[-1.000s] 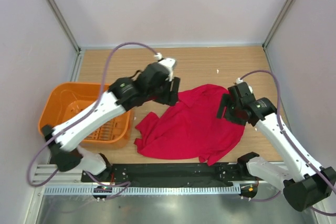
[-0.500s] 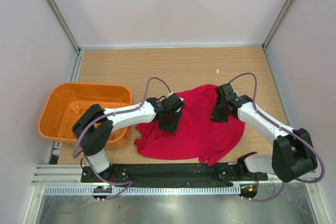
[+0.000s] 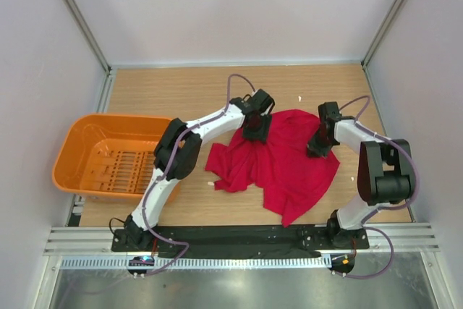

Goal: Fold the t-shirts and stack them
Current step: Flatten the tshirt out

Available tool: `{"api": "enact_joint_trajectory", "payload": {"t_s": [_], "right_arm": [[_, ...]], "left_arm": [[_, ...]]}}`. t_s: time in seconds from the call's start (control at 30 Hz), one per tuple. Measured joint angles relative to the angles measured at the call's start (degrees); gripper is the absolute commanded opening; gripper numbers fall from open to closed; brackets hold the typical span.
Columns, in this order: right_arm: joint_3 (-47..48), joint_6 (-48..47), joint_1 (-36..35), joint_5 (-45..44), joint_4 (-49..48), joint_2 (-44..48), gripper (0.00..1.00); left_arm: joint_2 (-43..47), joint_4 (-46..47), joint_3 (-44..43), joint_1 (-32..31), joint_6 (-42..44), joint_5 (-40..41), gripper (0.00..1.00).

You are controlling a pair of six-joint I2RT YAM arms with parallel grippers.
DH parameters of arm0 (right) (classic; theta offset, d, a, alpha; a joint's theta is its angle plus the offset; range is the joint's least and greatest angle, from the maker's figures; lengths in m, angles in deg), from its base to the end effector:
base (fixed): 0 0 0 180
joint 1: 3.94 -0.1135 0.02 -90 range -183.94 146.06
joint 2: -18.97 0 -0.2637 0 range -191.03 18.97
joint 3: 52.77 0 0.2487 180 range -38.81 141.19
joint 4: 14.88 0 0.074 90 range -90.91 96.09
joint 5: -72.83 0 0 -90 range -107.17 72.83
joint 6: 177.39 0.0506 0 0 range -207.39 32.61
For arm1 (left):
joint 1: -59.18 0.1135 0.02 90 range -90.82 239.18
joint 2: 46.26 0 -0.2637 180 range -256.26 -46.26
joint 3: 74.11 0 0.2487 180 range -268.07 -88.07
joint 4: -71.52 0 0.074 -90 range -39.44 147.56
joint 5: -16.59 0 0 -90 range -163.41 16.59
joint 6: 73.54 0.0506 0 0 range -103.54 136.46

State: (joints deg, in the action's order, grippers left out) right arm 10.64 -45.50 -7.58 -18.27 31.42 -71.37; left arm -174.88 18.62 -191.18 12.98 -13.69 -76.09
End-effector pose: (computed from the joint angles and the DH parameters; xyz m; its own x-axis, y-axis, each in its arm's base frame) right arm 0.2787 0.0168 0.1453 -0.7500 0.6212 -0.2271 0.5949 0.7836 0.1790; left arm 0.3319 -0.3495 0.1574 -0.9091 0.2231 -0.3518 0.3219 0.9123 -0.2531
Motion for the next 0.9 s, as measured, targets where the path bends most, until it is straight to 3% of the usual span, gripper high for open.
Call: {"api": "enact_joint_trajectory", "payload": {"t_s": [0.07,0.13,0.23,0.33,0.5,0.6,0.67,0.7,0.77,0.9], "right_arm": [[3.80,-0.76,1.11,-0.26,0.17,-3.39,0.20],[7.78,-2.03,1.84,-1.42,1.14,-6.27,0.29],[12.48,-4.92,2.16,-3.96,3.28,-7.82,0.43],[14.45,-7.87,2.21,-4.79,5.25,-5.60,0.57],[11.76,-10.71,-1.81,-0.37,8.35,5.55,0.65],[6.93,-8.37,-10.36,3.96,6.84,12.79,0.60],[2.49,-5.18,-14.69,7.26,4.17,15.67,0.46],[0.15,-3.80,-15.41,8.15,3.04,16.48,0.42],[-5.62,-0.39,-15.19,8.74,0.42,17.57,0.22],[-12.83,3.67,-14.23,7.17,-0.63,16.79,0.17]], "left_arm": [[-4.57,-2.93,-9.20,0.98,1.33,2.23,0.65],[-6.78,-6.58,-16.90,1.81,2.62,5.01,0.71],[-3.87,-9.68,-18.47,2.12,3.48,7.54,0.74],[7.17,-8.85,-6.56,1.62,3.30,7.93,0.71],[31.67,-6.75,20.65,0.79,0.20,4.17,0.57],[40.68,-5.68,29.81,0.70,-2.27,1.55,0.57],[43.06,-4.50,33.66,0.83,-3.82,-0.07,0.57],[43.30,-3.89,34.93,0.85,-4.37,-0.70,0.57],[42.69,-2.97,36.85,0.94,-5.66,-2.10,0.54],[41.92,-1.88,38.45,0.94,-6.93,-3.63,0.52]]}}
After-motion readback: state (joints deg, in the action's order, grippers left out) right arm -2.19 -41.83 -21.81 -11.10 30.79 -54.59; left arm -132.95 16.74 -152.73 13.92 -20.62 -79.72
